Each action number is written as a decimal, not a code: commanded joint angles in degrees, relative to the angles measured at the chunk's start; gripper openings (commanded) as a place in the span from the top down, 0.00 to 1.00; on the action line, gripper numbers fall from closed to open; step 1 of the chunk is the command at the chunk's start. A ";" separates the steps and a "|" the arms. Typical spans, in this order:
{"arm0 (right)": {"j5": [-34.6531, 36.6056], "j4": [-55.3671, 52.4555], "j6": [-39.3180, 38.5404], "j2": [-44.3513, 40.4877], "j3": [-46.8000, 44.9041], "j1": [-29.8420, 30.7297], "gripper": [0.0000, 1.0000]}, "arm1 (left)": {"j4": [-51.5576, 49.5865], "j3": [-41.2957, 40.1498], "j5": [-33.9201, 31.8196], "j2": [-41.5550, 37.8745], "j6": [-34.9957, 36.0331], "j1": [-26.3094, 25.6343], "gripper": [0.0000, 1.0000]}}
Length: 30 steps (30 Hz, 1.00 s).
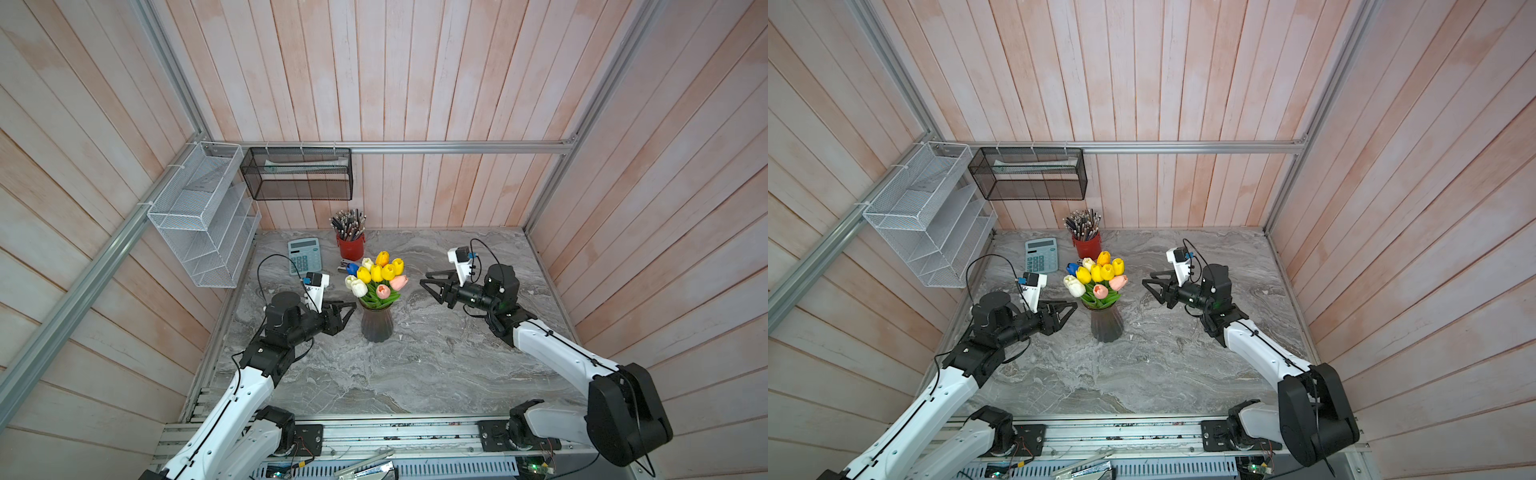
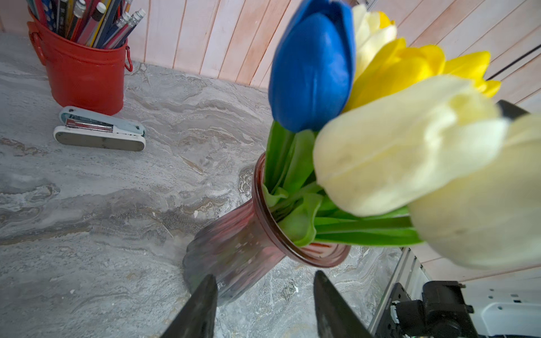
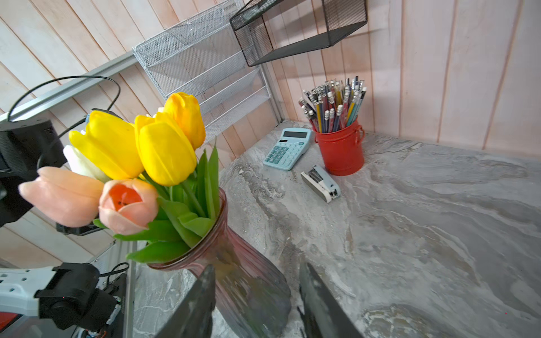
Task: Pick out yellow flowers from the vase
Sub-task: Adjust the vase at the center of the board.
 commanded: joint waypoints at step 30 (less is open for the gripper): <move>-3.55 -5.54 2.11 10.47 9.07 9.04 0.65 | 4.79 3.95 6.30 7.76 -4.33 -0.41 0.77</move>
